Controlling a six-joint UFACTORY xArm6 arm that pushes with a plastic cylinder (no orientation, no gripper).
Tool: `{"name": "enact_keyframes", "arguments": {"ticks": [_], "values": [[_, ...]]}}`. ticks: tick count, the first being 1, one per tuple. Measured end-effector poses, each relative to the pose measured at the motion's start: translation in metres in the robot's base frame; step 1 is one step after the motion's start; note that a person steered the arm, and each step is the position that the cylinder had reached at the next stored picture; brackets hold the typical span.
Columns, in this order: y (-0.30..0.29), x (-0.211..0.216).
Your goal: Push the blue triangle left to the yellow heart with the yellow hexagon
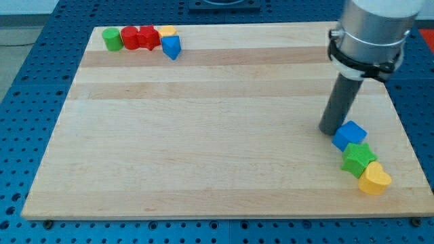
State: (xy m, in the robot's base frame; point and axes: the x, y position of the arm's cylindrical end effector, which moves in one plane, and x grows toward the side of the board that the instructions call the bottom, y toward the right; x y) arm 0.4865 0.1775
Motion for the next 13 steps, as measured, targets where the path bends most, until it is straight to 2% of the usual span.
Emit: {"name": "enact_keyframes", "arguments": {"ticks": [3,6,8,11,13], "values": [[0.016,0.001],[-0.093,-0.213],[-0.206,-0.293],[-0.318,-0.279],[-0.315,-0.235]]}}
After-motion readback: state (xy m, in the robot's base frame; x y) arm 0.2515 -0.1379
